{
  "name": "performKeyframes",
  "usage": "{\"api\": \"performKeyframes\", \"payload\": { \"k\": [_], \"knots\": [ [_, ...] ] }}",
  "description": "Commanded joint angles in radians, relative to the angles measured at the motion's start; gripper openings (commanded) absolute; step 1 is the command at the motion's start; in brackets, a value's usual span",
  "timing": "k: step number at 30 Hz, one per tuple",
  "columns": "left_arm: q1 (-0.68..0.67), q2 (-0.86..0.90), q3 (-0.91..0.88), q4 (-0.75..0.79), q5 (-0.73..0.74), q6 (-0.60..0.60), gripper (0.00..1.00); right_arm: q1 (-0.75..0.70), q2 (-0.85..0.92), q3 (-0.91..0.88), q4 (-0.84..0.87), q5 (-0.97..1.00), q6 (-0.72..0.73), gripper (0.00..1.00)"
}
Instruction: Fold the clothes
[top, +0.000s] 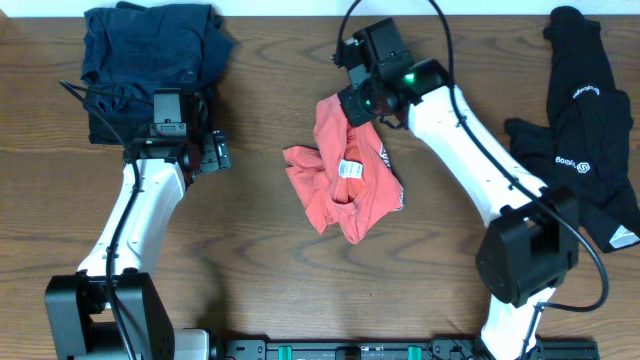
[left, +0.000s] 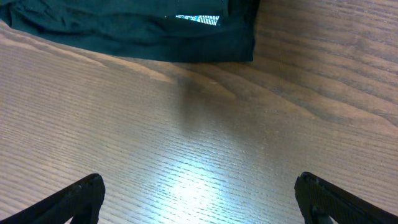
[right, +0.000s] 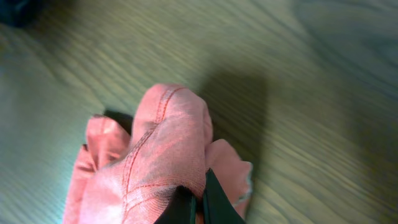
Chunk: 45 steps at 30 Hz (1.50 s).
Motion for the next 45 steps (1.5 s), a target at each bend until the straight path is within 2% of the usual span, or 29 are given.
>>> {"api": "performKeyframes", "payload": {
  "k": [1, 13, 14, 15, 17, 18, 20, 23, 27, 32, 38, 41, 43, 45],
  "knots": [
    [0.006, -0.011, 0.016, 0.001, -0.012, 0.014, 0.99, 0.025, 0.051, 0.017, 0.000, -0.087, 0.006, 0.01],
    [0.006, -0.011, 0.016, 0.001, -0.012, 0.014, 0.99, 0.147, 0.018, 0.018, -0.130, -0.188, 0.006, 0.02],
    [0.006, -0.011, 0.016, 0.001, -0.012, 0.014, 0.99, 0.155, 0.018, 0.018, -0.145, -0.187, 0.006, 0.07],
    [0.006, -0.011, 0.016, 0.001, -0.012, 0.014, 0.99, 0.160, 0.017, 0.018, -0.159, -0.184, 0.006, 0.18],
    [0.006, -0.011, 0.016, 0.001, -0.012, 0.014, 0.99, 0.161, 0.012, 0.018, -0.179, -0.184, 0.006, 0.49],
    [0.006, -0.011, 0.016, 0.000, -0.012, 0.014, 0.99, 0.160, 0.010, 0.018, -0.188, -0.183, 0.006, 0.57],
    [0.006, -0.011, 0.016, 0.001, -0.012, 0.014, 0.99, 0.152, -0.001, 0.018, -0.205, -0.182, 0.005, 0.63],
    [0.006, -0.011, 0.016, 0.001, -0.012, 0.014, 0.99, 0.138, -0.023, 0.018, -0.240, -0.163, 0.002, 0.66],
    [0.006, -0.011, 0.016, 0.002, -0.012, 0.014, 0.99, 0.133, -0.033, 0.018, -0.312, -0.153, -0.042, 0.65],
    [0.006, -0.011, 0.016, 0.005, -0.012, 0.013, 0.99, 0.161, -0.031, 0.002, -0.383, -0.152, -0.073, 0.50],
    [0.018, -0.011, 0.016, 0.004, -0.012, 0.013, 0.99, 0.198, -0.031, -0.087, -0.327, -0.106, -0.072, 0.46],
    [0.032, -0.011, 0.016, 0.003, -0.011, 0.013, 0.99, 0.202, -0.031, -0.151, -0.260, -0.096, -0.067, 0.41],
    [0.037, -0.011, 0.016, 0.000, -0.011, 0.013, 0.99, 0.202, -0.031, -0.178, -0.225, -0.073, -0.047, 0.34],
    [0.037, -0.011, 0.016, -0.001, -0.012, 0.013, 0.99, 0.202, -0.031, -0.194, -0.199, -0.061, -0.045, 0.22]
  ]
}}
